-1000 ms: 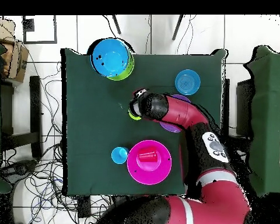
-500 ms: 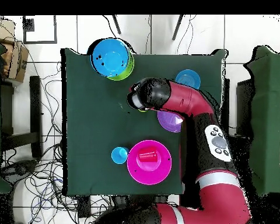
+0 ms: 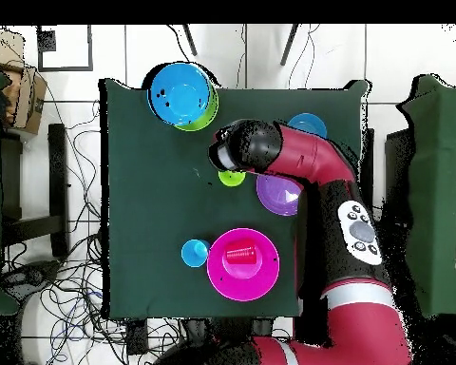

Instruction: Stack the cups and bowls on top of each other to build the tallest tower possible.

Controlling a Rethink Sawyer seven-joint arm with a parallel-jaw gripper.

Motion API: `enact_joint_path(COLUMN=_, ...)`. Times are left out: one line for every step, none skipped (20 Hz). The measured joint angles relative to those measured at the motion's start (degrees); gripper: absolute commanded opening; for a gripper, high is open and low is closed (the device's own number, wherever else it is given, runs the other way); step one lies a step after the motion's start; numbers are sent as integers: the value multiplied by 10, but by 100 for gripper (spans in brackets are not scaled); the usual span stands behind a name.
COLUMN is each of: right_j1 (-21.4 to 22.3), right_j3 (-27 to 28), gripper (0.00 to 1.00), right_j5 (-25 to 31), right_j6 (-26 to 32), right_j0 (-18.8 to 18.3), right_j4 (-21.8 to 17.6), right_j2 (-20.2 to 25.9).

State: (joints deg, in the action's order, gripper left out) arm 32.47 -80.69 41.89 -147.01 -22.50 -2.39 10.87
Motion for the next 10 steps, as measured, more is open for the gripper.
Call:
enact_joint_path(right_j1=0, right_j3=0, gripper=100, right_j5=0, right_j6=0, right_j0=0, right_j4=0, right_j2=0)
enact_joint_path(right_j1=1, right_j3=0, gripper=100, right_j5=0, right_j6=0, right_j0=0, right_j4=-1, right_j2=0)
enact_joint_path(right_j1=1, right_j3=0, gripper=100, right_j5=0, right_j6=0, right_j0=0, right_j4=-1, right_j2=0)
enact_joint_path(right_j1=1, right_j3=0, gripper=100, right_j5=0, right_j6=0, right_j0=0, right_j4=-1, right_j2=0)
enact_joint_path(right_j1=1, right_j3=0, gripper=100, right_j5=0, right_j6=0, right_j0=0, right_j4=-2, right_j2=0)
enact_joint_path(right_j1=1, right_j3=0, gripper=100, right_j5=0, right_j6=0, right_j0=0, right_j4=-2, right_j2=0)
enact_joint_path(right_j1=1, right_j3=0, gripper=100, right_j5=0, right_j6=0, right_j0=0, right_j4=-2, right_j2=0)
enact_joint_path(right_j1=1, right_j3=0, gripper=100, right_j5=0, right_j6=0, right_j0=0, right_j4=-3, right_j2=0)
enact_joint_path(right_j1=1, right_j3=0, gripper=100, right_j5=0, right_j6=0, right_j0=0, right_j4=-3, right_j2=0)
enact_joint_path(right_j1=1, right_j3=0, gripper=100, right_j5=0, right_j6=0, right_j0=0, right_j4=-3, right_j2=0)
